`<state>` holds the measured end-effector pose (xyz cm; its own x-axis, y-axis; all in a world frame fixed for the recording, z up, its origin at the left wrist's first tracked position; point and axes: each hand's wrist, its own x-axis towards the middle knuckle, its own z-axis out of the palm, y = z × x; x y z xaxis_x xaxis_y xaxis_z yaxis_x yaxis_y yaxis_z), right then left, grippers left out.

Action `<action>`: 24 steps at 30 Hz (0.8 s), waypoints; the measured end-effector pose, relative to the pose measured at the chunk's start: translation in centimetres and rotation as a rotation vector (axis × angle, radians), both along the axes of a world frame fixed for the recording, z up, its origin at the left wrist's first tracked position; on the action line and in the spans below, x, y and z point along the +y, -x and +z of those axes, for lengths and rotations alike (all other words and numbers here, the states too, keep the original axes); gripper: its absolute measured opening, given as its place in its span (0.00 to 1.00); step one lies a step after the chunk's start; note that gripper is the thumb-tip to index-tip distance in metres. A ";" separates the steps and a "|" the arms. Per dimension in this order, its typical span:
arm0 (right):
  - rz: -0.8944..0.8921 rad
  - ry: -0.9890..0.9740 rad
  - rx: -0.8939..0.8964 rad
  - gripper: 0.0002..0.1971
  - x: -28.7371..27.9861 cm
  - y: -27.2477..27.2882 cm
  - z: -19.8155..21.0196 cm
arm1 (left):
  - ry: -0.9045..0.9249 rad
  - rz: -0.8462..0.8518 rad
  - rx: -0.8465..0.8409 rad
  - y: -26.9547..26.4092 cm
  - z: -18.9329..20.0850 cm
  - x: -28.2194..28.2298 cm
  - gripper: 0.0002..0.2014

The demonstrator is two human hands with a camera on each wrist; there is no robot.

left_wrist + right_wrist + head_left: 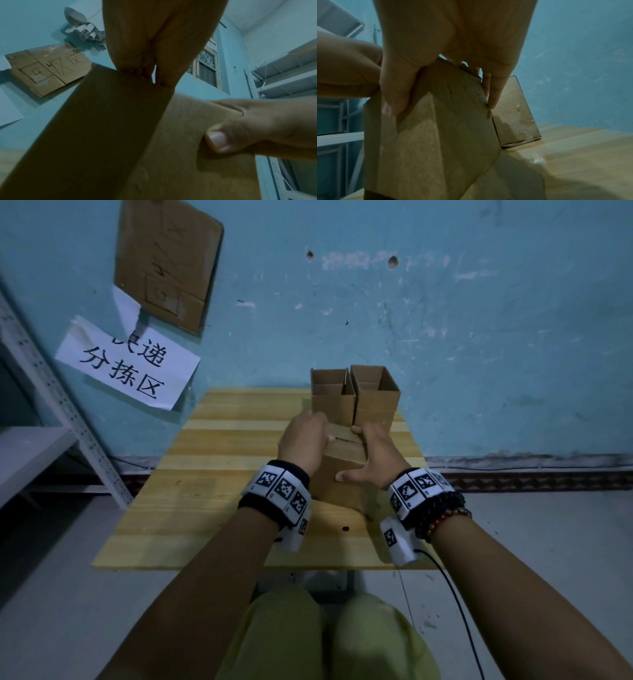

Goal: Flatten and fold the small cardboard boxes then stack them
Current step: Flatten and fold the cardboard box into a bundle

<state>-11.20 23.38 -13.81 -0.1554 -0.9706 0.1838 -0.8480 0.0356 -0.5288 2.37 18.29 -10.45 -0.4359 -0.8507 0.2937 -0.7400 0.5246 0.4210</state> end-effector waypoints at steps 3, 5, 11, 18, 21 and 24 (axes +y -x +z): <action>0.009 -0.005 0.003 0.46 0.1 -0.2 0.3 | 0.050 0.002 -0.029 -0.1 -0.5 -0.2 0.07; 0.017 -0.004 0.016 0.46 0.2 -0.3 0.5 | 0.079 0.011 -0.063 -0.1 -0.9 -0.1 0.09; 0.035 -0.012 0.019 0.46 0.4 -0.4 1.1 | 0.132 -0.013 -0.099 -0.8 -0.5 0.1 0.10; 0.055 -0.064 0.014 0.46 0.6 0.3 1.9 | -0.148 0.043 0.308 -1.6 0.7 0.2 0.05; 0.052 -0.077 0.022 0.47 0.6 0.4 2.0 | -0.218 0.091 0.423 -1.8 0.9 -0.1 0.14; 0.044 -0.108 0.041 0.47 0.5 0.3 2.1 | -0.183 0.070 0.404 -1.6 0.7 0.3 0.04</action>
